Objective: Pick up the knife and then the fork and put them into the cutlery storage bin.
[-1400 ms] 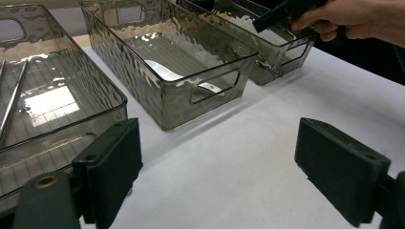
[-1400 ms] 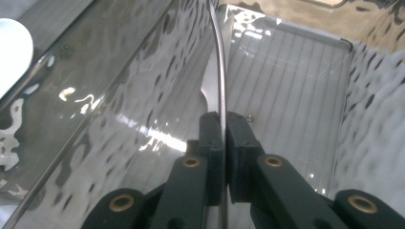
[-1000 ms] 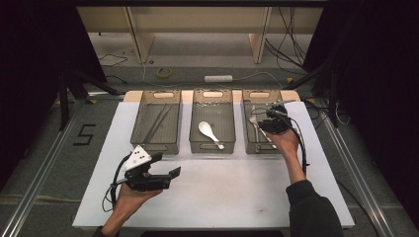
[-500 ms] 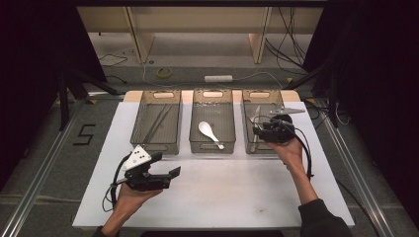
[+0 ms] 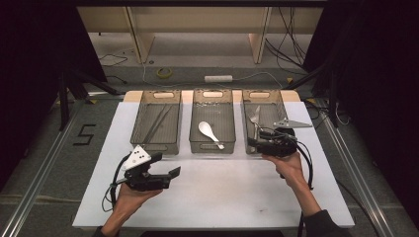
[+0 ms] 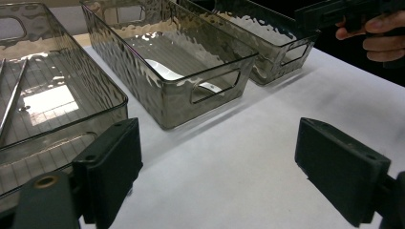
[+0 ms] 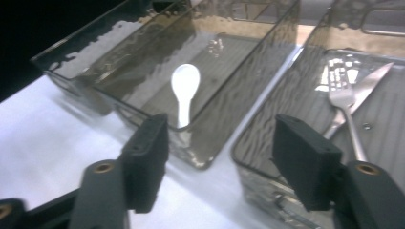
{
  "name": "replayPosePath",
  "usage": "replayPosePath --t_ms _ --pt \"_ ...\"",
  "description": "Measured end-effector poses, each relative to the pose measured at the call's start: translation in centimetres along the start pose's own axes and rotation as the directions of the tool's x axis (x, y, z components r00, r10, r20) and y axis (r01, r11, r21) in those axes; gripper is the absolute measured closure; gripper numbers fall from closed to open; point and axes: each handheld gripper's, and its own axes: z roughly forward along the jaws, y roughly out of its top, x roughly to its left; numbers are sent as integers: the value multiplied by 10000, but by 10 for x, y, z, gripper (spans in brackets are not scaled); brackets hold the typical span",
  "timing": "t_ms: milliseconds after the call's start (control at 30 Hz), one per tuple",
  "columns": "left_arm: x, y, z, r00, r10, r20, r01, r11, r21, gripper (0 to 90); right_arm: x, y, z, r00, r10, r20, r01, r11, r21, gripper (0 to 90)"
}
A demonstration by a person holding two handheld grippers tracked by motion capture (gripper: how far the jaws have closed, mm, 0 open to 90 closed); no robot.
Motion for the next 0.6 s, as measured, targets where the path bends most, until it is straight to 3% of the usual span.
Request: replayPosePath --t_ms 267,600 --pt "-1 1 2 10000 -8 29 8 10000 24 155 10 -10 -7 9997 -101 -242 100 9999 -28 231" --pt "3 1 1 9996 -255 76 255 9997 -35 155 24 -19 -15 9977 -398 -552 380 9987 -339 216"
